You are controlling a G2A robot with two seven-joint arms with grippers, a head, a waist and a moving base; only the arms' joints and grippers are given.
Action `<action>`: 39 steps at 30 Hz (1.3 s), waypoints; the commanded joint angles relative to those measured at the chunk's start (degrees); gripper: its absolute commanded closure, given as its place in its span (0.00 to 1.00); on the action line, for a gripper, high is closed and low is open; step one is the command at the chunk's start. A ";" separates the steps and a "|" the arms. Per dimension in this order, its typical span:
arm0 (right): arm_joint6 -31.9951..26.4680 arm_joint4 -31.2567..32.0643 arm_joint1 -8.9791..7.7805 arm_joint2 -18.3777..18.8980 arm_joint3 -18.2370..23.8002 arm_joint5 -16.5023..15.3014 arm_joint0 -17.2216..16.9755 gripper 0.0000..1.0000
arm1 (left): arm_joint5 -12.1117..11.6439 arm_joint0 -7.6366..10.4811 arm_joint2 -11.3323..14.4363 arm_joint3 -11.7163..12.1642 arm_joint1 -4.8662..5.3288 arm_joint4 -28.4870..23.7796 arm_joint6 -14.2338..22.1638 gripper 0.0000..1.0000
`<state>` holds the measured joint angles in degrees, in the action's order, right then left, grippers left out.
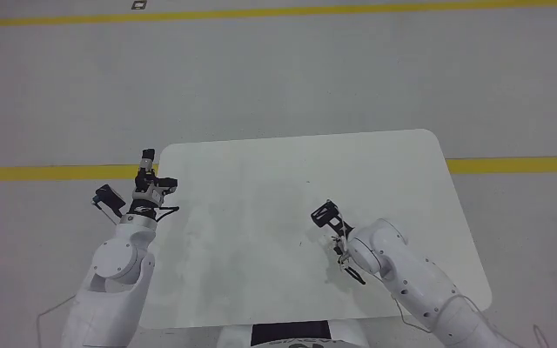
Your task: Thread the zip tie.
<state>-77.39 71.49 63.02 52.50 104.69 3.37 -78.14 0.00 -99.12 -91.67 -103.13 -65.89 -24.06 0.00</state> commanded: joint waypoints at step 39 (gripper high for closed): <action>3.49 -3.83 -0.81 7.61 15.07 -3.81 -7.29 1.00 | 0.00 0.00 0.00 0.00 0.00 0.00 0.00 0.00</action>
<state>-73.89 67.64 62.22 60.12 119.76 -0.46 -85.43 0.00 -99.12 -91.67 -103.13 -65.89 -24.06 0.00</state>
